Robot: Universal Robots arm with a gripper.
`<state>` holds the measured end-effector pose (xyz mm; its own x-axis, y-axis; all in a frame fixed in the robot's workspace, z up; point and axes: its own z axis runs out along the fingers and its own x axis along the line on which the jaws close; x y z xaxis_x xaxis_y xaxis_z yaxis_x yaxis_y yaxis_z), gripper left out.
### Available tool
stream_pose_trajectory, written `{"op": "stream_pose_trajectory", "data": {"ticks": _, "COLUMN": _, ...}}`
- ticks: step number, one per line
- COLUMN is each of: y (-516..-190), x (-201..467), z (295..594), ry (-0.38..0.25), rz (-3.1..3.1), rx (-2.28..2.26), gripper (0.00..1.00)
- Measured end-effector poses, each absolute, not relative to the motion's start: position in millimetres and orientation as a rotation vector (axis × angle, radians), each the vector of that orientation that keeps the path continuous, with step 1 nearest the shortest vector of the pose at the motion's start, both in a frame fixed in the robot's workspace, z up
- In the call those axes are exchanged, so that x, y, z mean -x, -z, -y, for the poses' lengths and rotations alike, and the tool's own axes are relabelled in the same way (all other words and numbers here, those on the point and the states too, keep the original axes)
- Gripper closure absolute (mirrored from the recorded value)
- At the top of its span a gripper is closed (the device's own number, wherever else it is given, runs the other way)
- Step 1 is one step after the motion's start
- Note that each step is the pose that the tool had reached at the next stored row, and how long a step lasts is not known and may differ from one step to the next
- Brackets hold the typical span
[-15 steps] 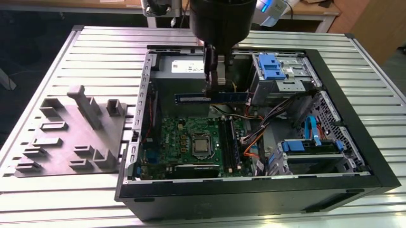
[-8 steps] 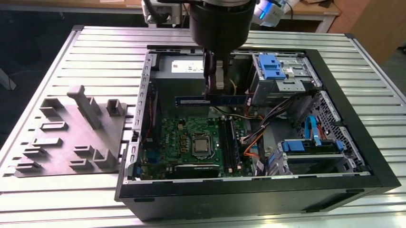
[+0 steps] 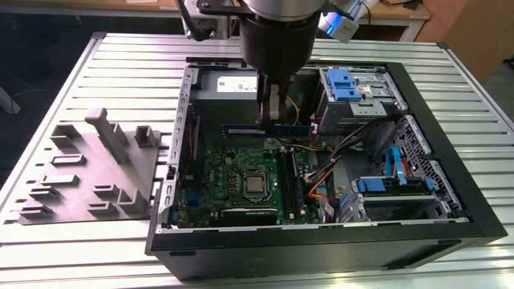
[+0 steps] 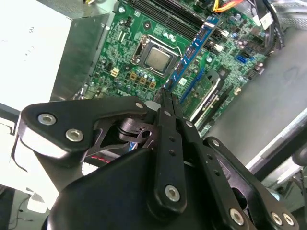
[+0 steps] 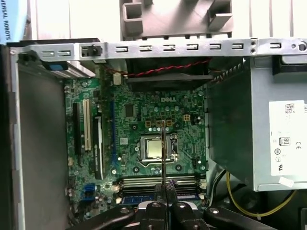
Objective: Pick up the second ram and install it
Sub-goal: 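Pick up the second ram and move it above second insertion slot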
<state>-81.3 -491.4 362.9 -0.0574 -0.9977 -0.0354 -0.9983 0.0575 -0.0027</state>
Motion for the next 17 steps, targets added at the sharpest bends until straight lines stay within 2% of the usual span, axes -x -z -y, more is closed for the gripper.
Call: {"op": "stream_pose_trajectory", "data": {"ticks": 17, "y": -335.5, "x": 85.5, "z": 491.3, "ry": -0.048, "rz": -2.258, "rx": 2.132, "gripper": 0.89}}
